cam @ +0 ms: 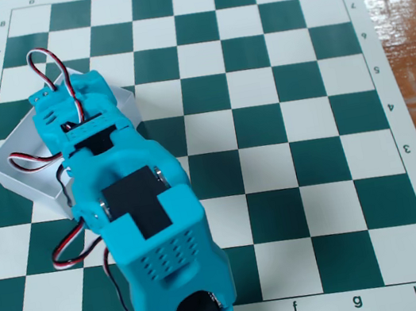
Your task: Grab the toy horse and put it in the box.
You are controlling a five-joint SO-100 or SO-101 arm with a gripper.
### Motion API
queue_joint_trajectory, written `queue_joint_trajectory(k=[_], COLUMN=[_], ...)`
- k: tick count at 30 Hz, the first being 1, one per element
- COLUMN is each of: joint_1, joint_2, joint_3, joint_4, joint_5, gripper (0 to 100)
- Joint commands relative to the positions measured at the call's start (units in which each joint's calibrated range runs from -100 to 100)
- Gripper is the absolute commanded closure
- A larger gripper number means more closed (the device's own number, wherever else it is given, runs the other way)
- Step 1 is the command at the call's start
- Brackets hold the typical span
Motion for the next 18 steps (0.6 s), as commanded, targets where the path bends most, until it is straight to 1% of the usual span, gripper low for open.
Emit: queue_joint_trajectory(k=[1,8,10,14,18], joint_1=[1.02,0.94,0.94,1.94,3.87], joint_2=[-2.89,-8.38,-11.92,-19.97,-26.79], joint_3=[-0.25,2.21,4.03,7.4,8.85], joint_4=[-0.25,3.82,6.73,13.71,21.35], joint_5=[0.15,-0.1,-0.34,-0.78,-2.2], gripper=[82,83,87,100,100])
